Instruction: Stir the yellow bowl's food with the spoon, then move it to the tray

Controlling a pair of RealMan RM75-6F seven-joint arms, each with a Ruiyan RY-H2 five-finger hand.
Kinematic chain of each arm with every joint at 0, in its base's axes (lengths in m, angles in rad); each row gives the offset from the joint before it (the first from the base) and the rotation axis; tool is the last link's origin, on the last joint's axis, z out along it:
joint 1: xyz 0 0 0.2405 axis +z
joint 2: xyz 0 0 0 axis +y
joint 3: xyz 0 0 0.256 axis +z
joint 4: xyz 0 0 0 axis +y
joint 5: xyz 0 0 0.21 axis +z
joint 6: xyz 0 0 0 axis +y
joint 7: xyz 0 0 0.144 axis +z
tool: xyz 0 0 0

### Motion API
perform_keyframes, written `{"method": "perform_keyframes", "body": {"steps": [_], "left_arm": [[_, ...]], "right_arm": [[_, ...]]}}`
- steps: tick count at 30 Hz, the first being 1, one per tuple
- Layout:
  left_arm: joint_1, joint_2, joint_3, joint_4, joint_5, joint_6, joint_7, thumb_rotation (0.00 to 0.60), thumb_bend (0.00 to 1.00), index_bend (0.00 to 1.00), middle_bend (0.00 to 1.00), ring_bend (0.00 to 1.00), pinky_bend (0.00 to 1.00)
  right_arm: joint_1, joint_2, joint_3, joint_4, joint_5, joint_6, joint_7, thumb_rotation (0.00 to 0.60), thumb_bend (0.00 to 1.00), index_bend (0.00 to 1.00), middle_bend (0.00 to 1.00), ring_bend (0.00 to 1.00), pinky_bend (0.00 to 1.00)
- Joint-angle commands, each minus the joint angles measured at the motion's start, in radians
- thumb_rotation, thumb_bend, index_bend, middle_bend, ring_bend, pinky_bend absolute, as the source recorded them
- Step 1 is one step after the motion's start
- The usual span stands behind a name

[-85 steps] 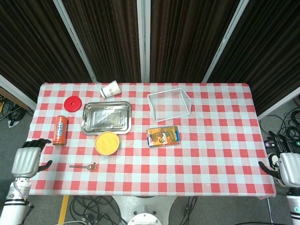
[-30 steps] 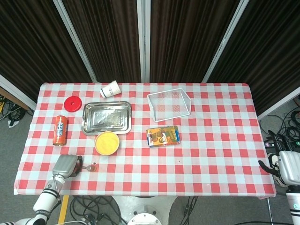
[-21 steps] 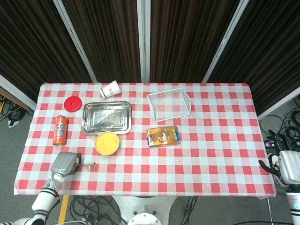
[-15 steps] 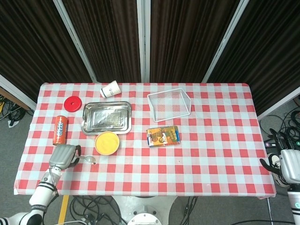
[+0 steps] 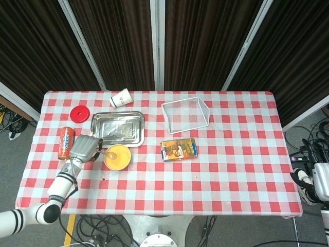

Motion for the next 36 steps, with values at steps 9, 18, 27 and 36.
{"method": "perform_keyframes", "body": {"steps": [9, 18, 27, 36], "left_arm": [[-0.077, -0.047, 0.048, 0.018, -0.135, 0.035, 0.133, 0.6, 0.39, 0.54, 0.89, 0.85, 0.89], [-0.097, -0.038, 0.069, 0.014, -0.143, 0.05, 0.125, 0.6, 0.39, 0.47, 0.89, 0.85, 0.89], [-0.101, -0.046, 0.098, 0.027, -0.128, 0.067, 0.115, 0.6, 0.38, 0.5, 0.89, 0.85, 0.89], [-0.099, -0.068, 0.105, 0.071, -0.118, 0.066, 0.078, 0.6, 0.34, 0.55, 0.89, 0.85, 0.89]], "right_arm": [[-0.001, -0.009, -0.002, 0.013, 0.003, -0.004, 0.011, 0.6, 0.12, 0.06, 0.24, 0.09, 0.23], [-0.001, -0.011, 0.001, 0.017, 0.007, -0.005, 0.015, 0.6, 0.12, 0.06, 0.24, 0.09, 0.23], [-0.002, -0.01, 0.001, 0.02, 0.005, -0.001, 0.02, 0.6, 0.12, 0.06, 0.24, 0.09, 0.23], [-0.002, -0.014, -0.001, 0.022, 0.005, -0.005, 0.022, 0.6, 0.11, 0.06, 0.24, 0.09, 0.23]]}}
